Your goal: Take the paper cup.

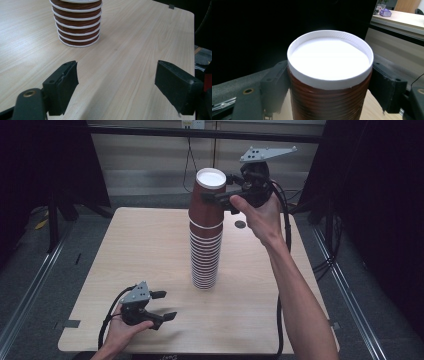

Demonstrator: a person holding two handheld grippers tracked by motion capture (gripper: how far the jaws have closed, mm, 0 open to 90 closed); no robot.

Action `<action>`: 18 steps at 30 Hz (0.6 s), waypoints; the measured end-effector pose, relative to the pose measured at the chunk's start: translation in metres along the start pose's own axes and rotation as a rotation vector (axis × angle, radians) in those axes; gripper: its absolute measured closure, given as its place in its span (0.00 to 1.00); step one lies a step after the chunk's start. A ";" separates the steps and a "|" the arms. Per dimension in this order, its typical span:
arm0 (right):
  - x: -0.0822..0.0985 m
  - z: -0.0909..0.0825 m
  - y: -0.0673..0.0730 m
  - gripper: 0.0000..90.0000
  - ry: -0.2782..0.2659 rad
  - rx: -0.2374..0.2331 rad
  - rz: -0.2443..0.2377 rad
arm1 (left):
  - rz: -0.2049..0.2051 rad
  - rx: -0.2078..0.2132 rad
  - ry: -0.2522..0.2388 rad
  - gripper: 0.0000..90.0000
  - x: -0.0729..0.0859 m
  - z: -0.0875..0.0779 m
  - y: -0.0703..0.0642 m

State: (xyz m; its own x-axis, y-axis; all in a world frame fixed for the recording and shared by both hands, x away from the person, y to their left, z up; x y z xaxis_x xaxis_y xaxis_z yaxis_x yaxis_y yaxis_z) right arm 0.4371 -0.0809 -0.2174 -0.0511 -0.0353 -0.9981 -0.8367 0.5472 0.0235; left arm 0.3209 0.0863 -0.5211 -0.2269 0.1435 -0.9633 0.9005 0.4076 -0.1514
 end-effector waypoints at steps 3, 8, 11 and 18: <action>-0.001 -0.001 0.000 0.26 -0.012 0.000 0.004 | 0.001 0.000 0.000 0.21 0.000 0.000 0.000; -0.006 -0.003 0.001 0.26 -0.038 0.001 0.002 | 0.001 -0.003 0.003 0.20 0.000 0.000 0.000; -0.009 -0.005 0.000 0.26 -0.057 0.003 0.006 | 0.000 -0.001 0.001 0.21 0.000 0.000 0.000; -0.014 -0.009 0.000 0.26 -0.089 0.008 0.005 | 0.002 0.001 0.007 0.21 0.000 0.000 0.000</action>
Point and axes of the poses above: each handheld gripper's, and its own axes: z roughly forward along the jaws, x roughly out of its underside, y roughly to its left, the point moved 9 cm from there along z, roughly forward along the jaws, and after that the axes turned 15 degrees about -y, right-handed, at the moved point
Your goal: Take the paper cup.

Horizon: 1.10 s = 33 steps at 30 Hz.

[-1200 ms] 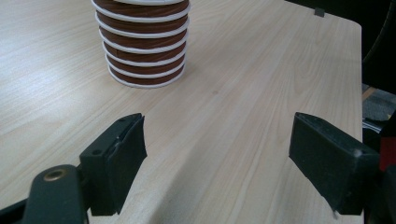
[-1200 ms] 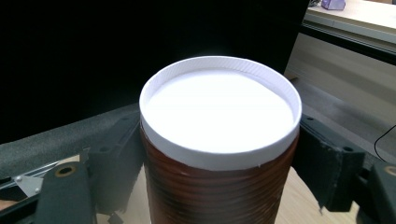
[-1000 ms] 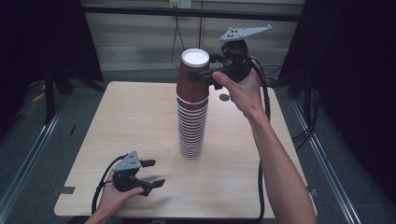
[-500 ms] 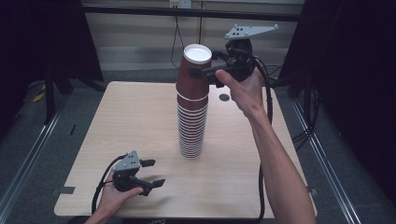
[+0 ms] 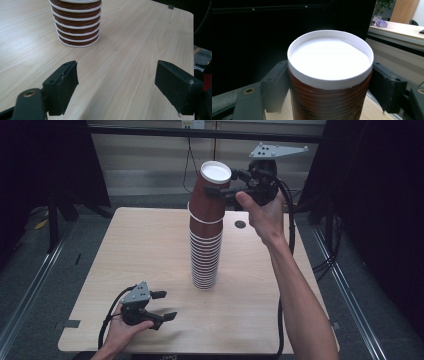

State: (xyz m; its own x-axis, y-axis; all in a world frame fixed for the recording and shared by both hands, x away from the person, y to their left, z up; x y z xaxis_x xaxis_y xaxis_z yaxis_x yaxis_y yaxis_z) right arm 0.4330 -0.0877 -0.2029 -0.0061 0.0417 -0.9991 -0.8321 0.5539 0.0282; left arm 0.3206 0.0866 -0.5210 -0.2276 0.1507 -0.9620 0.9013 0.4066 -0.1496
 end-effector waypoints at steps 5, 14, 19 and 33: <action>-0.004 -0.001 0.001 0.26 -0.025 0.001 0.000 | -0.003 0.000 -0.003 0.21 0.000 0.000 0.000; -0.014 -0.005 0.001 0.26 -0.084 0.012 0.006 | -0.001 0.000 0.000 0.21 0.000 0.000 0.000; -0.018 -0.008 0.001 0.26 -0.111 0.013 0.010 | -0.001 0.001 -0.003 0.20 0.000 0.001 0.000; -0.029 -0.017 0.001 0.26 -0.165 0.003 0.041 | -0.004 0.001 -0.003 0.20 0.000 0.001 0.000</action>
Point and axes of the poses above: each handheld gripper's, and its own axes: z roughly forward along the jaws, x roughly out of its underside, y roughly to its left, the point moved 9 cm from there along z, roughly forward along the jaws, and after that the axes turned 15 degrees about -y, right-handed, at the moved point
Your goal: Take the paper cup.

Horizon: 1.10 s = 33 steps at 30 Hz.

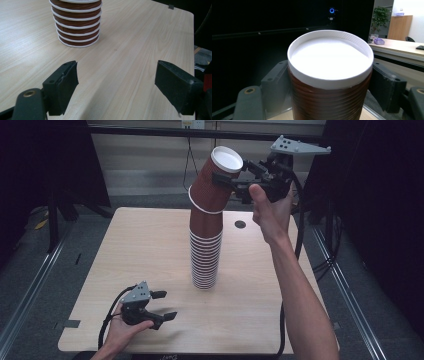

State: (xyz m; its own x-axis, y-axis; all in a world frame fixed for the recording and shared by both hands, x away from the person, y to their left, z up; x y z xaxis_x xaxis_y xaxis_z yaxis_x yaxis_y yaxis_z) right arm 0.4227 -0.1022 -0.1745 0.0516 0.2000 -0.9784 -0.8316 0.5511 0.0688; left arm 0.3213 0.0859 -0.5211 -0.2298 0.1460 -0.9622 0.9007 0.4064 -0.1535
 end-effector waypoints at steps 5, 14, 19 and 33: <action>-0.005 -0.004 0.001 0.26 -0.016 -0.005 0.005 | 0.001 0.002 0.003 0.20 0.000 0.000 0.000; -0.015 -0.017 0.000 0.26 -0.042 -0.002 0.024 | 0.001 -0.001 0.002 0.20 0.000 0.001 0.000; -0.020 -0.023 0.000 0.26 -0.052 0.002 0.025 | 0.004 0.000 0.003 0.20 0.000 0.000 0.000; -0.027 -0.049 -0.007 0.26 -0.053 0.036 0.012 | 0.002 -0.001 0.004 0.20 0.000 0.001 0.001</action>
Point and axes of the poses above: each handheld gripper's, and its own axes: z roughly forward along the jaws, x roughly out of its underside, y roughly to its left, the point moved 9 cm from there along z, roughly forward along the jaws, and after that the axes turned 15 degrees about -y, right-handed, at the moved point
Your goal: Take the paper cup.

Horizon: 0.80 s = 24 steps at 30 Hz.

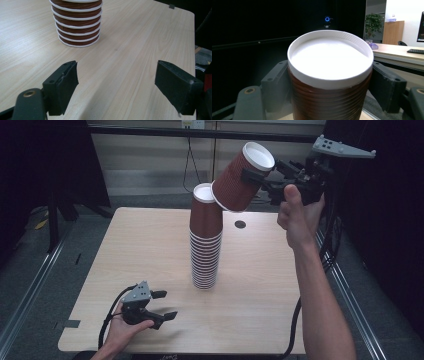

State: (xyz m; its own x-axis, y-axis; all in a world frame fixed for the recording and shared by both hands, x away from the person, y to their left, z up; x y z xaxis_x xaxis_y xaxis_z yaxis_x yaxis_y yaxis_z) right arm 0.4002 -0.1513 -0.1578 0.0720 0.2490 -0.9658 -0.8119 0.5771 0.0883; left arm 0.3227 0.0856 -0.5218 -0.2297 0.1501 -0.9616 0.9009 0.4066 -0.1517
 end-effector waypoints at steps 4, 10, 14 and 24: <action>0.000 -0.009 -0.005 0.26 0.002 0.020 -0.001 | 0.002 0.000 0.001 0.20 0.000 0.000 0.000; 0.004 -0.021 -0.009 0.26 0.007 0.036 0.000 | -0.006 0.006 0.007 0.20 0.001 0.001 0.000; 0.011 -0.029 -0.013 0.26 0.009 0.040 0.012 | -0.003 0.014 0.010 0.18 0.001 0.002 -0.001; 0.039 -0.042 -0.016 0.26 0.054 0.053 0.033 | -0.012 0.025 -0.009 0.18 -0.002 0.003 -0.004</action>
State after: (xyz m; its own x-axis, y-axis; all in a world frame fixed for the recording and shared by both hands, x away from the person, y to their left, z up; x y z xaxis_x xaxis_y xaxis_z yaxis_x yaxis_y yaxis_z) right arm 0.3915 -0.1836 -0.2074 0.0131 0.2270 -0.9738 -0.7815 0.6098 0.1317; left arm 0.3204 0.0811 -0.5203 -0.2376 0.1372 -0.9616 0.9070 0.3856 -0.1691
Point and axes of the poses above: each handheld gripper's, and its own axes: z roughly forward along the jaws, x roughly out of its underside, y roughly to its left, the point moved 9 cm from there along z, roughly forward along the jaws, and after that the axes turned 15 degrees about -y, right-handed, at the moved point
